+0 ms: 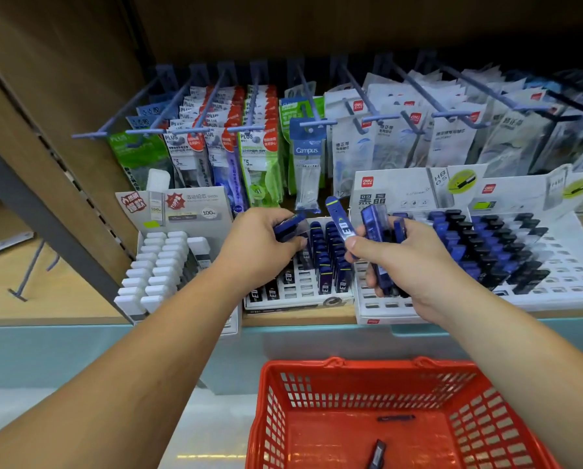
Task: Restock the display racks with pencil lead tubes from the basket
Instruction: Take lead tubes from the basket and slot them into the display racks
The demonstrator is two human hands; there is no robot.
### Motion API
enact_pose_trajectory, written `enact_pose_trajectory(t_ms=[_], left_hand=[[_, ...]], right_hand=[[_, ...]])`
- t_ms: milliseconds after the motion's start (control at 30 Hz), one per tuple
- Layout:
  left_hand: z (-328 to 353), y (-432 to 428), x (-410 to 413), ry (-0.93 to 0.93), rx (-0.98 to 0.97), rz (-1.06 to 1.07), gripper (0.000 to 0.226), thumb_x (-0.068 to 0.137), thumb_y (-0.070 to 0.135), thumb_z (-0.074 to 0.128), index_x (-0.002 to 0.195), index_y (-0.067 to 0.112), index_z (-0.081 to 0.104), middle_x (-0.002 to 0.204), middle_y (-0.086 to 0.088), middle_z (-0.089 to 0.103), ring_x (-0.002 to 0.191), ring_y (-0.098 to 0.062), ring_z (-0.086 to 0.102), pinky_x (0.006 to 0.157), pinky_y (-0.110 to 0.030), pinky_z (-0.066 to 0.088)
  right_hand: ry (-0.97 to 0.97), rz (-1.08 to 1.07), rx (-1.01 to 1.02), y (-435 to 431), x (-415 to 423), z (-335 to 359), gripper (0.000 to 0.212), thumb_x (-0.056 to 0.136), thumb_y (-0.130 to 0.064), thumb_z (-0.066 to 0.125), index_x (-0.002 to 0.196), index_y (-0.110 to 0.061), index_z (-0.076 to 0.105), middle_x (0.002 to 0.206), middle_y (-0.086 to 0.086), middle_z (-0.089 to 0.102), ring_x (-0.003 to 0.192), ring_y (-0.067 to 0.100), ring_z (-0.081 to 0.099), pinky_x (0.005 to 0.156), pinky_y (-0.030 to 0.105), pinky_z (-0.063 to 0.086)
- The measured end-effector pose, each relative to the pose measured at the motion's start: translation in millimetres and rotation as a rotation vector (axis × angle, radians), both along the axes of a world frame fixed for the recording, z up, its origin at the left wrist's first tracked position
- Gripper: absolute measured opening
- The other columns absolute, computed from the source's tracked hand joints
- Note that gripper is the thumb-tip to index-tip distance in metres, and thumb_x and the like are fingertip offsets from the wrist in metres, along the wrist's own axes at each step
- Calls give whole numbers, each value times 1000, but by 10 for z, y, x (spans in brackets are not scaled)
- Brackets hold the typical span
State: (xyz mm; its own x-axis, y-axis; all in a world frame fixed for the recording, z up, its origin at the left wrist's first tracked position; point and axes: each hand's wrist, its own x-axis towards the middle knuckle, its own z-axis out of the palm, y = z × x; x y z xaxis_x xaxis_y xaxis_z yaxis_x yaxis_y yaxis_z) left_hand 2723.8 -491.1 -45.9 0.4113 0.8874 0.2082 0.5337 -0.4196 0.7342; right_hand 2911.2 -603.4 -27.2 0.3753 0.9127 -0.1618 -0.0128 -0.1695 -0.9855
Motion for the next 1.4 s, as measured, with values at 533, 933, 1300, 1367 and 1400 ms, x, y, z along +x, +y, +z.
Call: enact_pose_trajectory(t_ms=[533, 933, 1300, 1367, 1400], left_hand=[[48, -13, 25, 84, 4, -35, 18, 88, 16, 81, 85, 33, 75, 85, 10, 75, 84, -11, 71, 83, -30, 59], [87, 28, -14, 144, -31, -69, 15, 86, 18, 83, 82, 31, 78, 84, 6, 77, 83, -14, 72, 84, -35, 61], [14, 6, 41, 144, 56, -11, 14, 86, 22, 81, 77, 27, 71, 80, 4, 67, 81, -20, 65, 79, -38, 57], [29, 12, 50, 259, 109, -28, 31, 89, 26, 77, 63, 30, 60, 78, 3, 58, 80, -23, 60, 72, -36, 52], [42, 4, 54, 295, 115, -31, 37, 90, 28, 76, 60, 32, 55, 78, 2, 56, 79, -24, 58, 70, -35, 50]], right_hand=[[9, 6, -9, -17, 7, -27, 13, 91, -14, 77, 98, -13, 65, 84, 16, 76, 46, 21, 50, 41, 27, 41], [5, 10, -24, -27, 19, -57, 17, 90, -14, 77, 102, -12, 64, 86, 17, 76, 47, 21, 51, 44, 28, 43], [-18, 31, -14, -28, 32, -69, 17, 89, -11, 78, 102, -13, 68, 84, 14, 77, 50, 22, 52, 46, 30, 44], [-22, 39, -14, -25, 28, -68, 16, 89, -11, 78, 101, -13, 68, 83, 13, 77, 51, 22, 52, 47, 30, 44], [-22, 44, -13, -21, 22, -66, 16, 89, -11, 78, 101, -13, 67, 83, 13, 77, 51, 23, 52, 47, 30, 44]])
